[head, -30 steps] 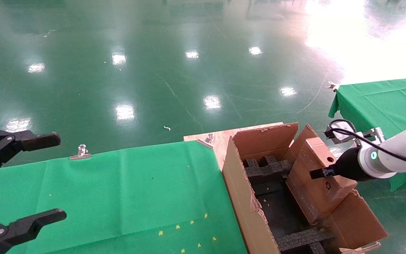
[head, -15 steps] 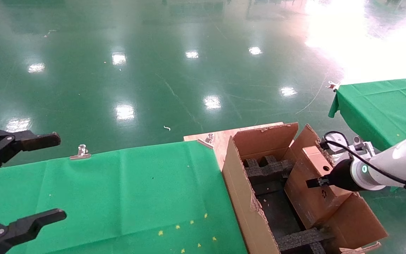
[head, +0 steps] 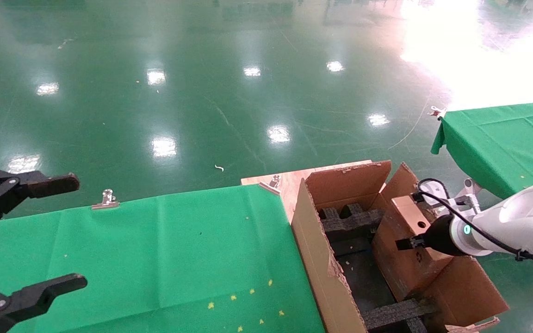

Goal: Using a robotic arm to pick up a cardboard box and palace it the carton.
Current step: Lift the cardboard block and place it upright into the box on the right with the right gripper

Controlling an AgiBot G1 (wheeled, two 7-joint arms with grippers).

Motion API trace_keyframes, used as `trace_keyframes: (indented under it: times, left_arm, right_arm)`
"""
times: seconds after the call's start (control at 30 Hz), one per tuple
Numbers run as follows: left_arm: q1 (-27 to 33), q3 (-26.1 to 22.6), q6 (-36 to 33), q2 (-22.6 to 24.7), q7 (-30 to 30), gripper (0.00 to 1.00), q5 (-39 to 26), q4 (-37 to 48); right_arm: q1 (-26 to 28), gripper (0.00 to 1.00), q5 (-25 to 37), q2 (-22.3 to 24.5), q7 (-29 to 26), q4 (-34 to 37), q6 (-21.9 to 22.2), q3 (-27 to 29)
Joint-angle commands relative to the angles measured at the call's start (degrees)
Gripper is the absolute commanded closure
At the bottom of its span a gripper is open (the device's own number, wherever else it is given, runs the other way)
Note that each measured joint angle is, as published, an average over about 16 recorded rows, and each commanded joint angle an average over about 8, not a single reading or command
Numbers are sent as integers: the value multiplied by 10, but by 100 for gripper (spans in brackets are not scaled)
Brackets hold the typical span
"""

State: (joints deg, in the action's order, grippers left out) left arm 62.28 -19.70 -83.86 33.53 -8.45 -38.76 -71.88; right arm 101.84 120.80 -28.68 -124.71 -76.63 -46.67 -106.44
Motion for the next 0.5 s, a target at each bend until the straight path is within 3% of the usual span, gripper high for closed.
trace_keyframes:
  times: [0.03, 0.5]
  left_arm:
    - [0, 0, 0, 0, 0, 0, 0, 0]
    - [0, 0, 0, 0, 0, 0, 0, 0]
  right_arm:
    - [-4, 100, 3, -2, -3, 1, 5, -1]
    - [-34, 100, -10, -14, -14, 18, 26, -7]
